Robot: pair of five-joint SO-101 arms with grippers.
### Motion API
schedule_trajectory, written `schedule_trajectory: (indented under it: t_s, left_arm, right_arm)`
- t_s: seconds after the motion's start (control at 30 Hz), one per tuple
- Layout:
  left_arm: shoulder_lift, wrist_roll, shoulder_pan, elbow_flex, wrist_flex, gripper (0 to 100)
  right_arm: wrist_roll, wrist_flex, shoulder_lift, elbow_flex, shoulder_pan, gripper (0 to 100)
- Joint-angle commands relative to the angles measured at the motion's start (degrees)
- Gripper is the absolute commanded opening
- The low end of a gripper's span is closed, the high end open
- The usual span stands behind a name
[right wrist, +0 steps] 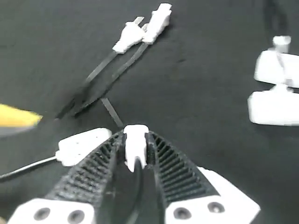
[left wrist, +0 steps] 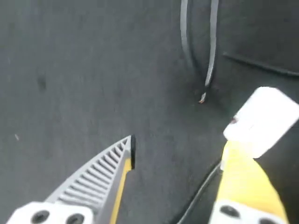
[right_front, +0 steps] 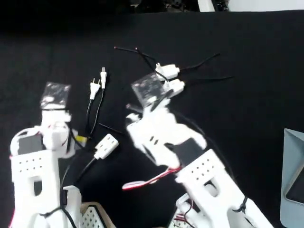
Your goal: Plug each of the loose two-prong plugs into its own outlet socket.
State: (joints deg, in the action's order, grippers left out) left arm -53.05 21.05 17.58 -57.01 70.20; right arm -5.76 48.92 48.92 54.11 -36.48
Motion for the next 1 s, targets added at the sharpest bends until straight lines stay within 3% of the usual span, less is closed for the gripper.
schedule_trajectory:
  t_s: [0.0,0.2,0.6,0.97]
  left_arm:
    - [-4.75,-3.87,3.47,-7.16,-4.13,30]
    - [-6.33,-7.91,3.56,-15.96,-12.22,30]
    - [-6.33,-8.00,5.49,-17.54,-12.57,30]
    - [-6.33,-8.00,5.58,-17.71,-12.57,30]
  right_arm:
    - [-0.44,-0.62,-4.00,-0.92,-5.10,1.1]
    - [-0.35,-7.03,-12.70,-0.92,-9.58,1.1]
    - [0.00,-8.79,-24.66,-6.64,-12.13,1.1]
    - [3.34,-11.87,-33.89,-11.82,-8.97,1.1]
